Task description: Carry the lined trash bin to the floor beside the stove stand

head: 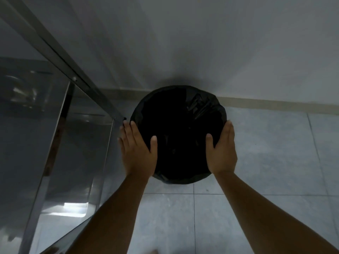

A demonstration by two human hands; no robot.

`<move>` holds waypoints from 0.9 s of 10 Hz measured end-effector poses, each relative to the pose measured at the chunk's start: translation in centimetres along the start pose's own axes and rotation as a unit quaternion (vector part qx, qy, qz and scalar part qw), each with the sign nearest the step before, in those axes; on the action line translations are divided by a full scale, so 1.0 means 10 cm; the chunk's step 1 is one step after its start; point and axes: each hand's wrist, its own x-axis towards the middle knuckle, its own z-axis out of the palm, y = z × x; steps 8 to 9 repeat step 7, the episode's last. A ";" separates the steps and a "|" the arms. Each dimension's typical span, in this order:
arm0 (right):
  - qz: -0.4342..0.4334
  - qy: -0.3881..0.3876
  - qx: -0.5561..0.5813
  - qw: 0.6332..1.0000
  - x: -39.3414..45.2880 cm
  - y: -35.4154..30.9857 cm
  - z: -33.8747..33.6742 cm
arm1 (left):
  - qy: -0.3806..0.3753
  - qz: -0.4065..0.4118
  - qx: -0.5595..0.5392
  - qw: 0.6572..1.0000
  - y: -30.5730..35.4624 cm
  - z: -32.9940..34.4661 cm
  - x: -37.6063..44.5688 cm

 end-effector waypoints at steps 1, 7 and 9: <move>-0.002 -0.008 -0.002 1.000 0.12 -0.03 0.00 | -0.019 0.002 0.003 1.000 0.04 0.00 0.13; -0.183 -0.286 -0.235 0.911 -0.99 -0.78 -2.05 | -0.252 -0.001 0.120 0.960 0.88 -2.22 -1.32; -0.183 -0.286 -0.235 0.911 -0.99 -0.78 -2.05 | -0.252 -0.001 0.120 0.960 0.88 -2.22 -1.32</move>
